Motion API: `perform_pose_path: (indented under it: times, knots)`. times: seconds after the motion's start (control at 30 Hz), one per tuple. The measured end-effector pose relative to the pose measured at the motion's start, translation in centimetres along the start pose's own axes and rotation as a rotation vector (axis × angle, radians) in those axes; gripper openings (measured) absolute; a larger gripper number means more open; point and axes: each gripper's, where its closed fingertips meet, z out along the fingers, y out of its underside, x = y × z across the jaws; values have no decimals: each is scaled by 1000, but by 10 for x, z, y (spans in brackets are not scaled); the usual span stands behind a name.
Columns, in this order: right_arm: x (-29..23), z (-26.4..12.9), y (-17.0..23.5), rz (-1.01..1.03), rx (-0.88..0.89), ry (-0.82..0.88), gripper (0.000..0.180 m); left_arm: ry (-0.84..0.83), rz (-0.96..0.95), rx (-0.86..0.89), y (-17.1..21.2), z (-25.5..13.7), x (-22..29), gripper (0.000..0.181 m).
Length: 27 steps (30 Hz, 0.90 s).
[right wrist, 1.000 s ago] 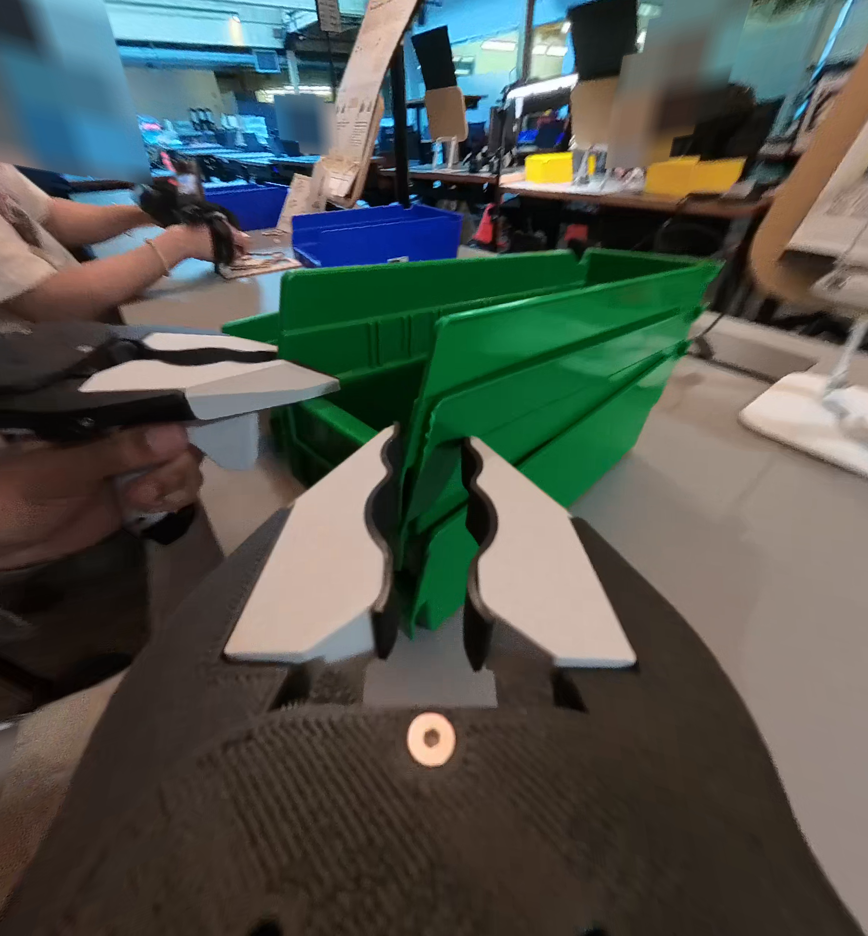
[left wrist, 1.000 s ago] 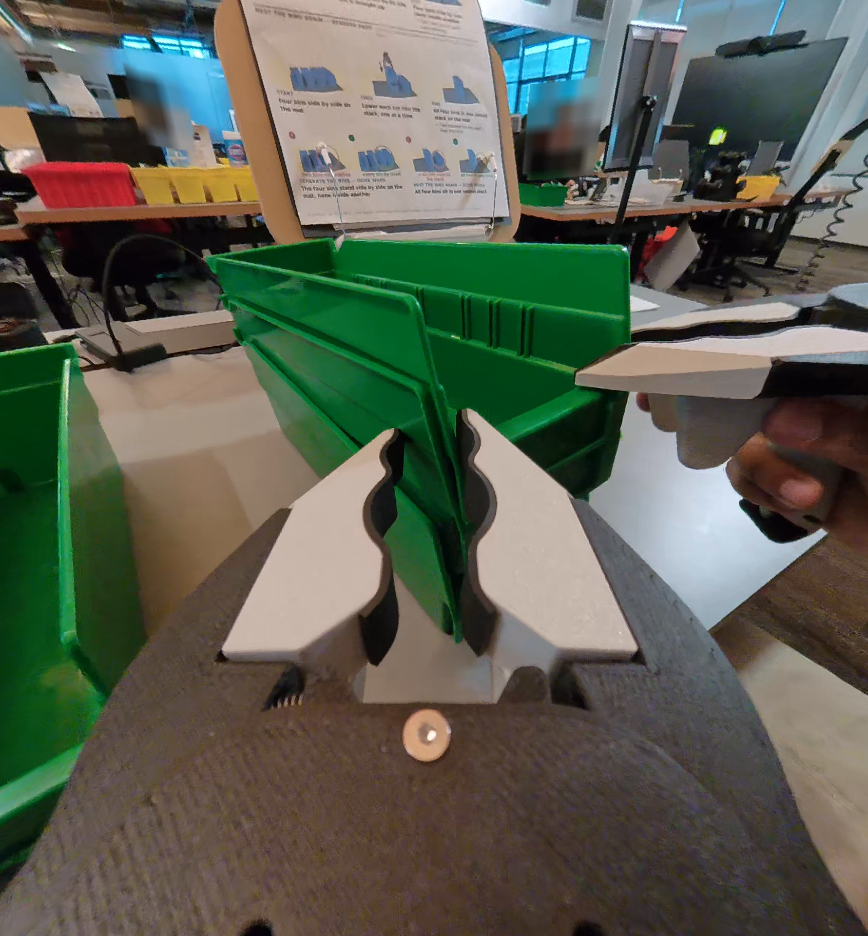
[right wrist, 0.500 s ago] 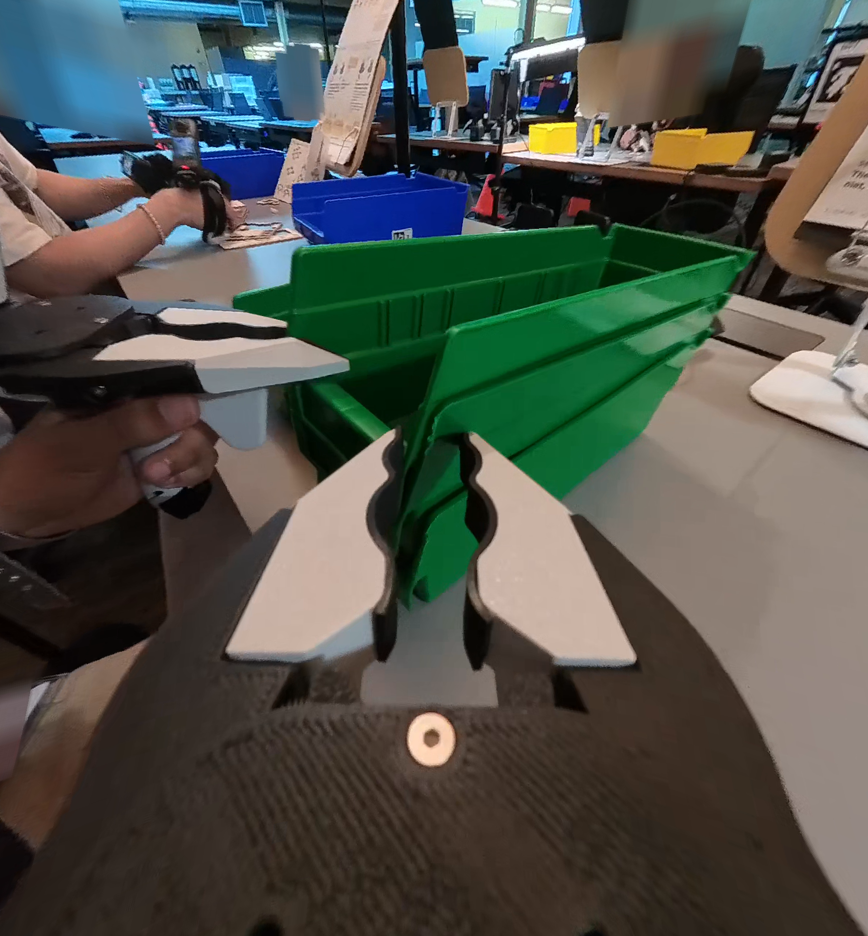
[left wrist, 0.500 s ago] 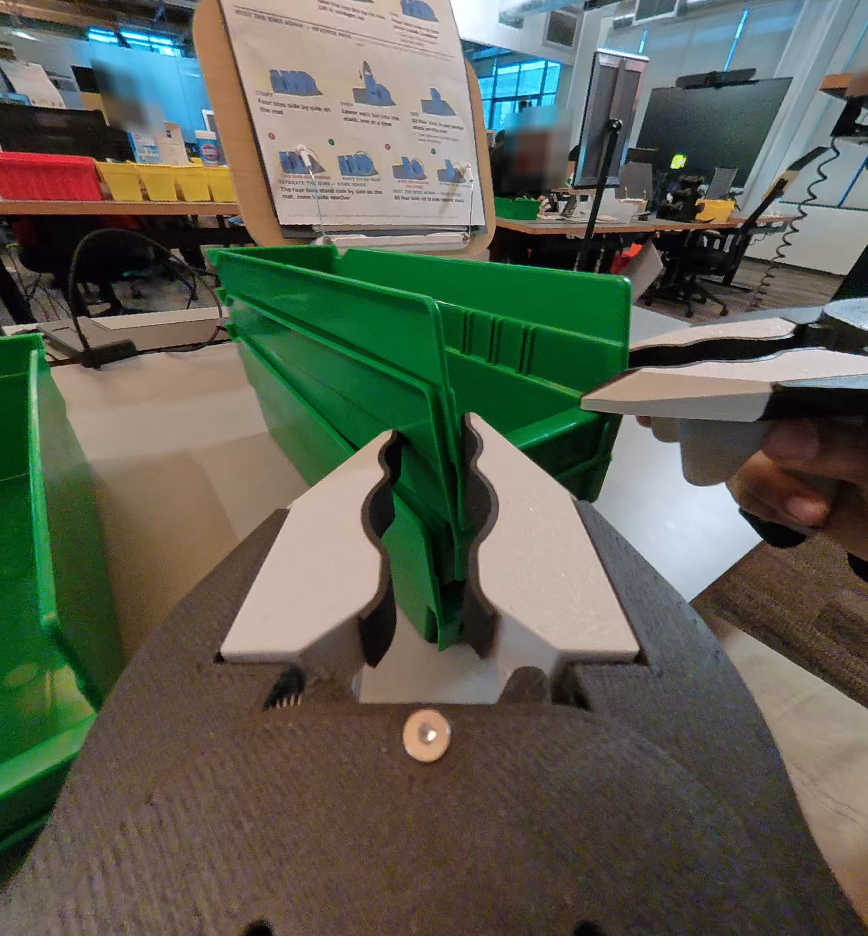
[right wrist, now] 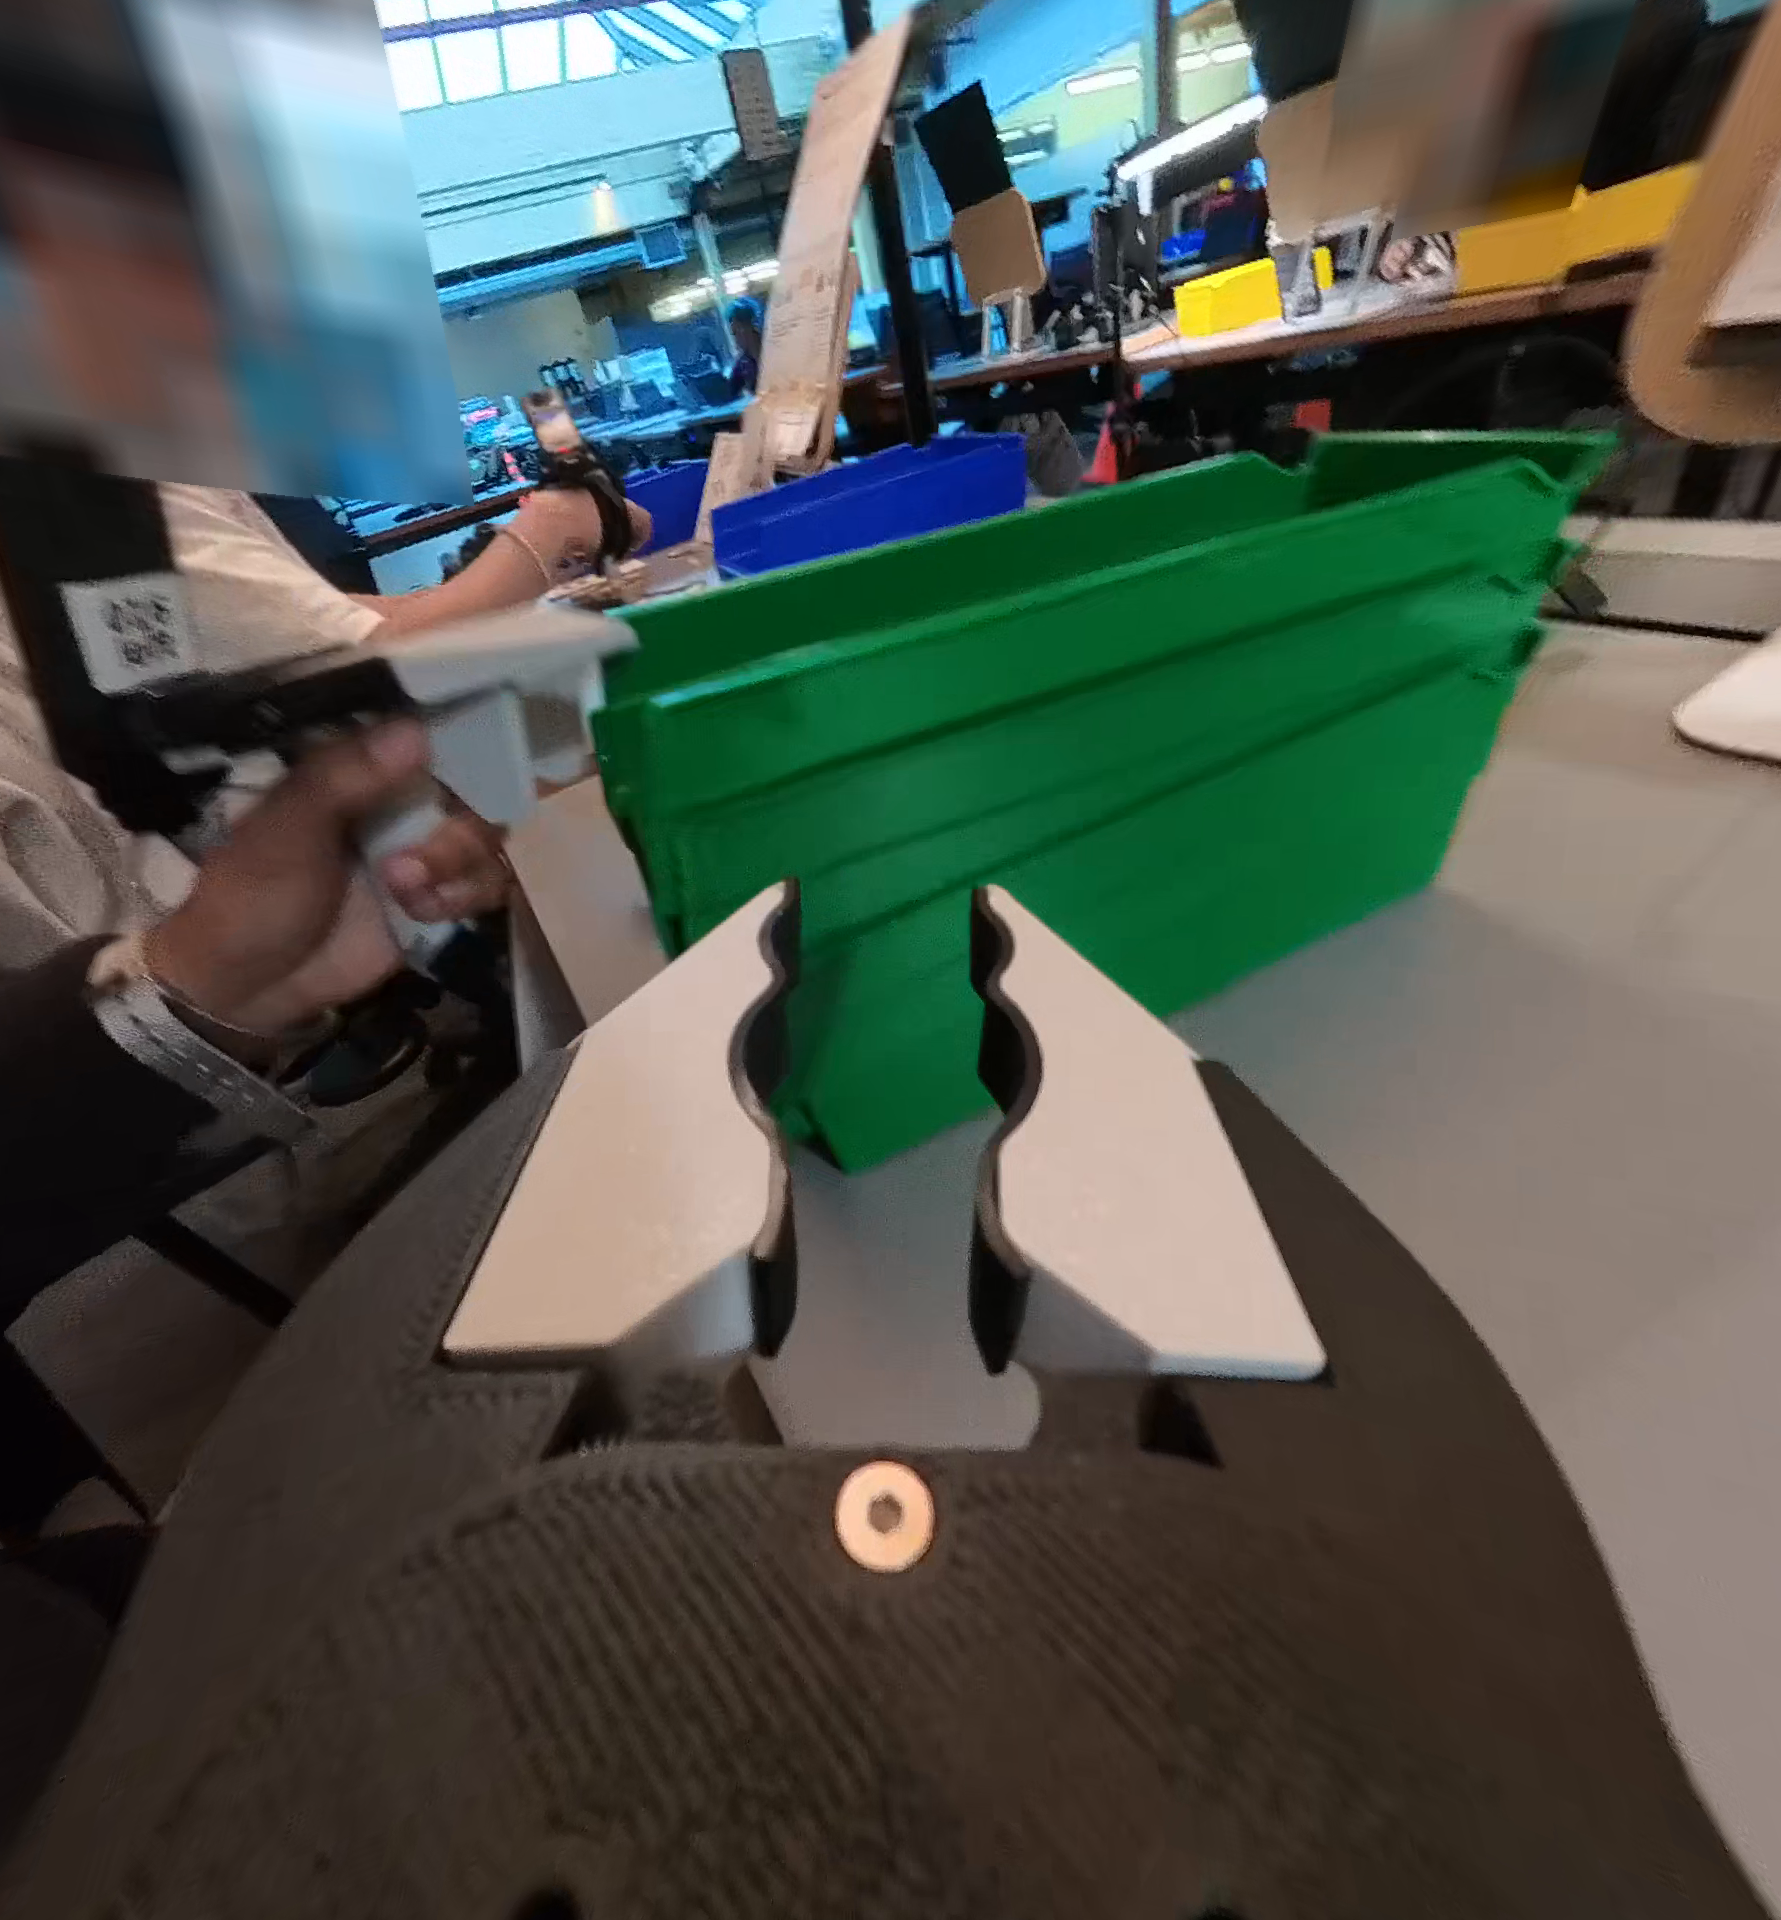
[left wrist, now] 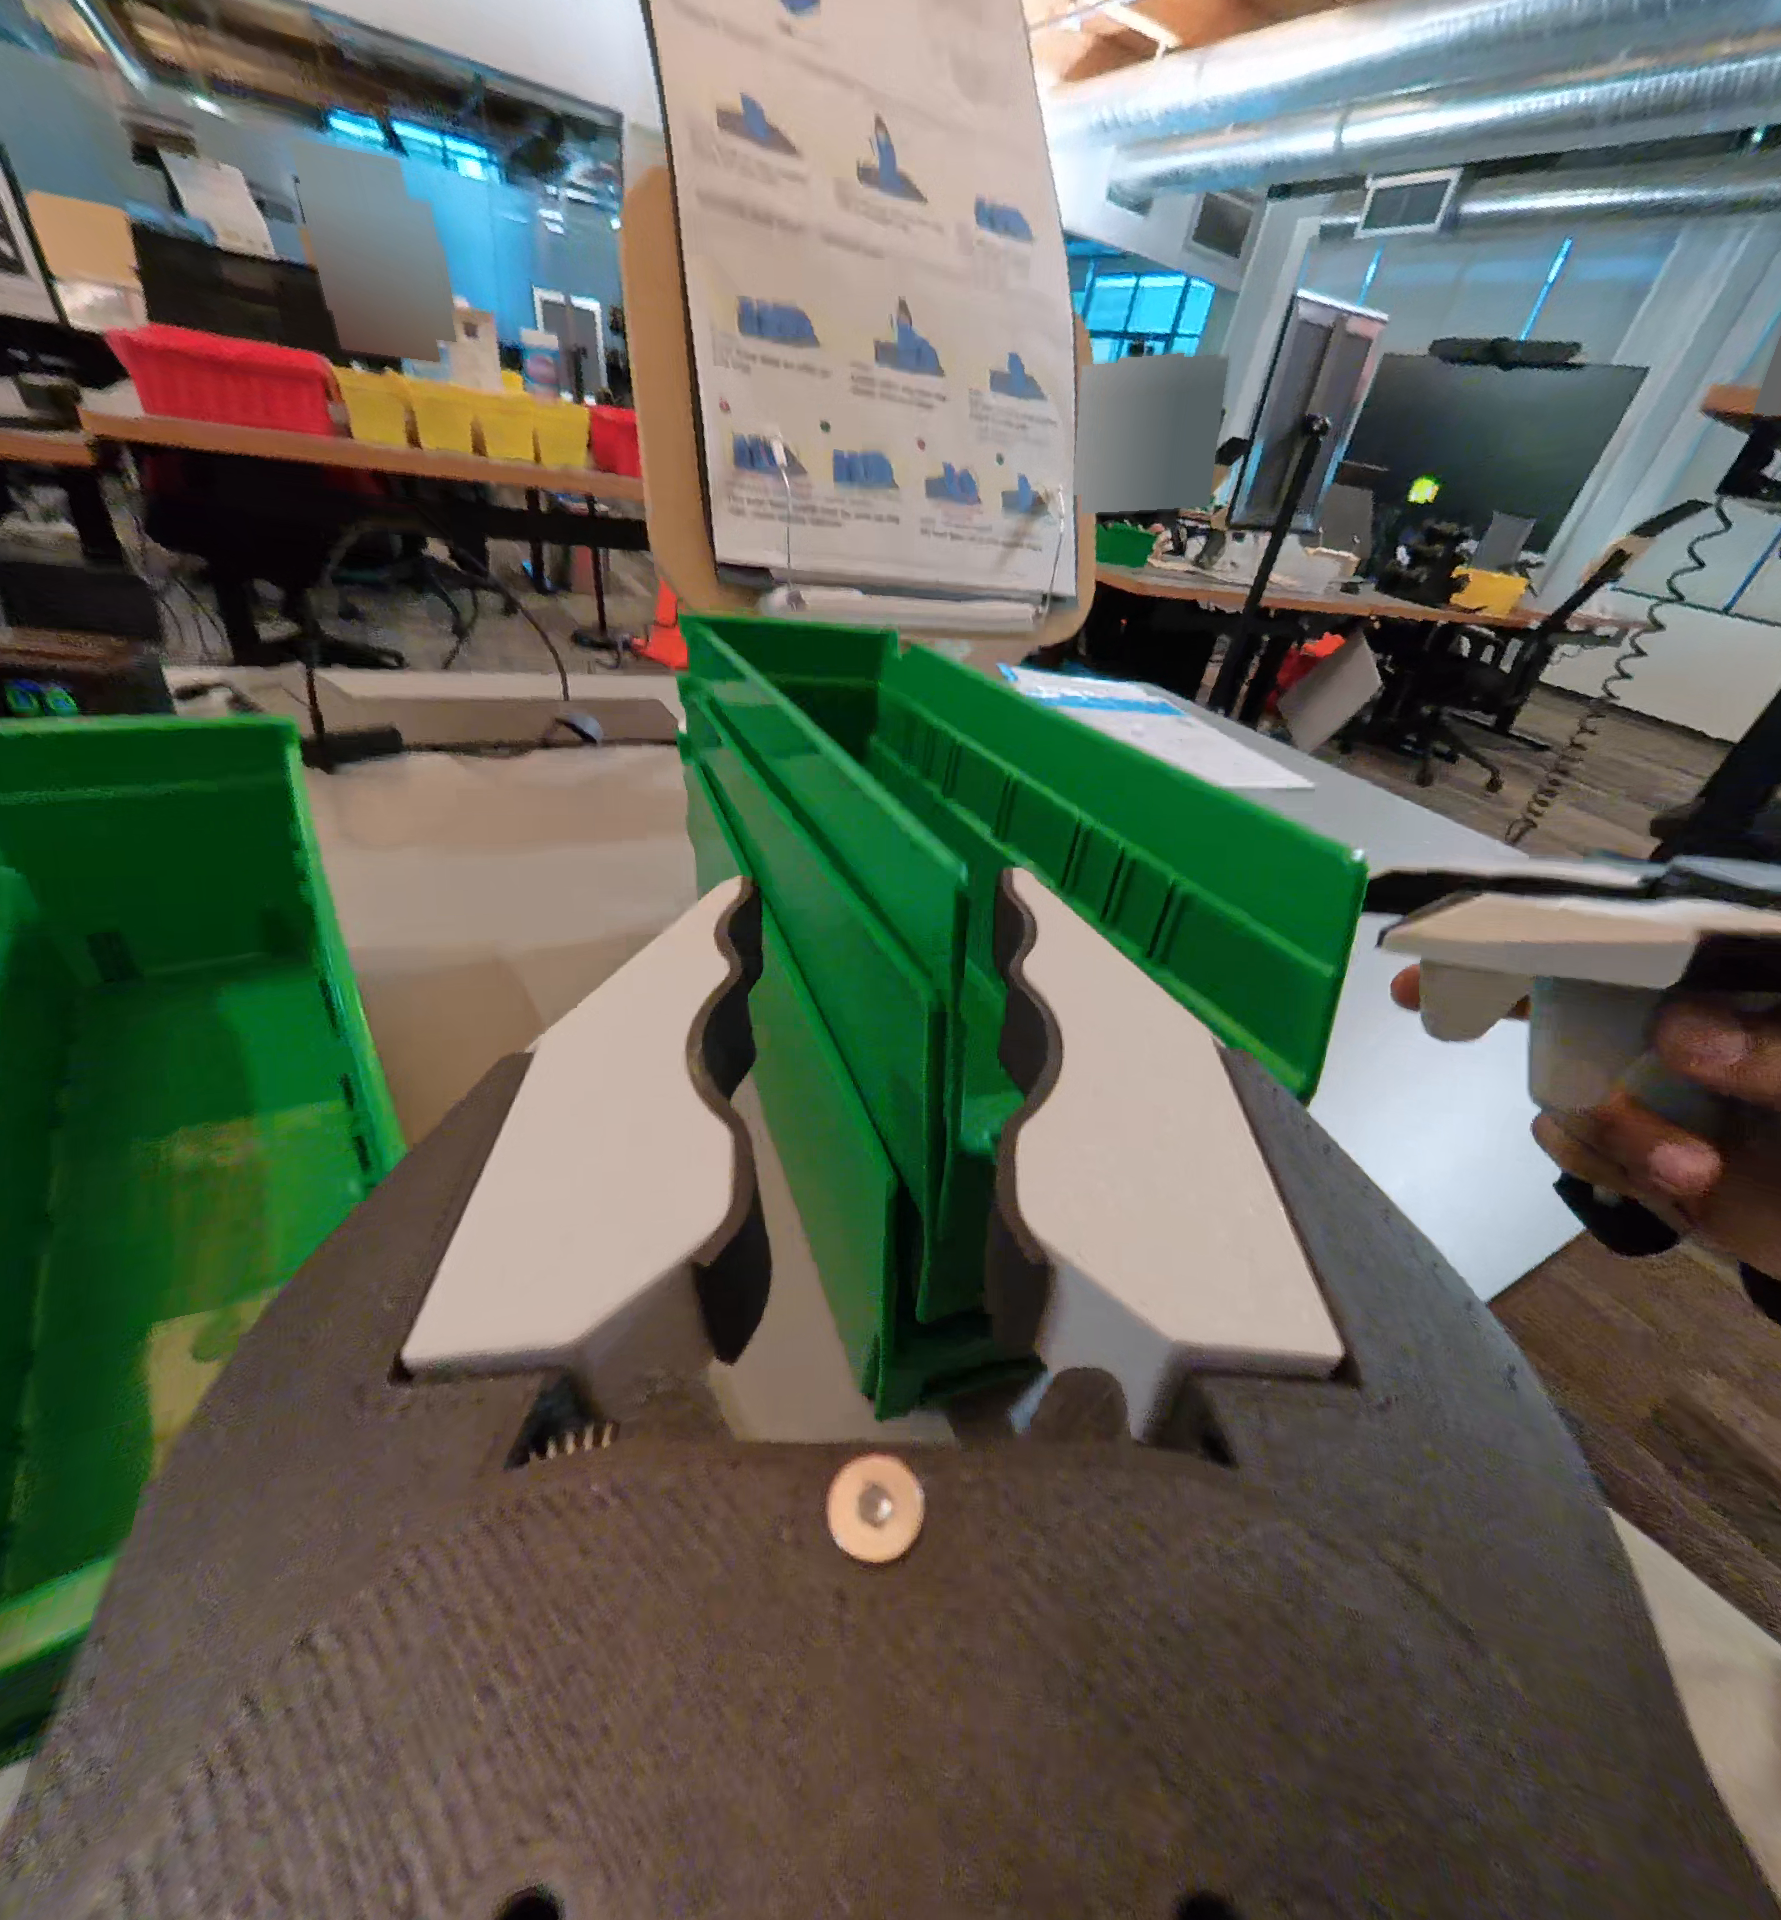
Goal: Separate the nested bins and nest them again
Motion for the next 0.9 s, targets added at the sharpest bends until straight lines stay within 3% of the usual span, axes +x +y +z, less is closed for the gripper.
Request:
perform_pose_path:
  times: [0.13,0.2,0.3,0.43,0.53,0.63,0.73,0.9]
  knots:
    - [32,-22,13,92,1,40,33,26,49,-70,-39,14,9,68]
    - [36,-29,19,145,-2,25,33,86,84,-225,-44,36,21,85]
    - [33,-28,28,207,-21,-20,34,113,150,-568,-27,70,22,91]
    - [30,-21,38,104,-106,-10,44,25,156,-700,-19,110,-17,90]
    - [37,-16,15,62,-48,38,50,42,-33,-787,2,123,-36,90]
    - [39,-1,-22,137,26,6,61,128,-315,-749,10,129,-36,90]
    - [57,23,-48,287,41,-17,76,248,-547,-597,-9,126,-28,91]
    - [72,62,-56,666,-26,-157,90,347,-700,-427,-21,99,-34,102]
